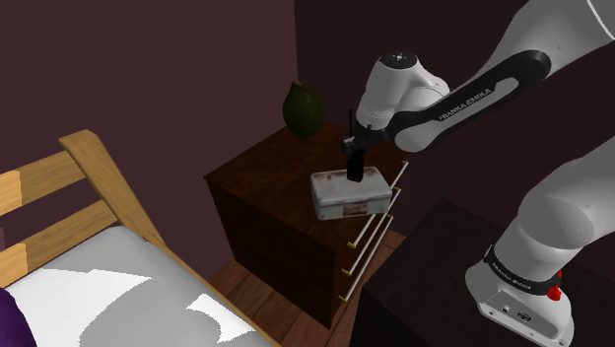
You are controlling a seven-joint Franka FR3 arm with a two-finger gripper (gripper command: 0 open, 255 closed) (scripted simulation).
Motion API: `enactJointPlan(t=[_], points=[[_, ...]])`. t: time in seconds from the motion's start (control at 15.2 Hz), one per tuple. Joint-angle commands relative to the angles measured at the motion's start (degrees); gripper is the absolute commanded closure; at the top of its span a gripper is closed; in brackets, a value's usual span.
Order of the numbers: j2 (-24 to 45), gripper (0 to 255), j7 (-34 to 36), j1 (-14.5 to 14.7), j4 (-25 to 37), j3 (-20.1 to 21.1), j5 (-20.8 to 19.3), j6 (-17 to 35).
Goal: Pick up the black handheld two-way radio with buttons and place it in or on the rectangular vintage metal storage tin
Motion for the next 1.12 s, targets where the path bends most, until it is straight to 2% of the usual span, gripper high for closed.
enactJointPlan(t=[0.0,0.07,0.59,0.66,0.99,1.06], points=[[1.4,255,1.4,-1.0,-0.5,0.7,-1.5,1.9],[2.6,255,2.8,-2.0,-0.8,1.4,-3.0,3.4],[2.6,255,2.8,-2.0,-0.8,1.4,-3.0,3.4],[2.6,0,2.8,-2.0,-0.8,1.4,-3.0,3.4],[2.6,0,2.8,-2.0,-0.8,1.4,-3.0,3.4],[0.2,0,1.1,-0.4,-1.1,0.6,-0.7,1.3]])
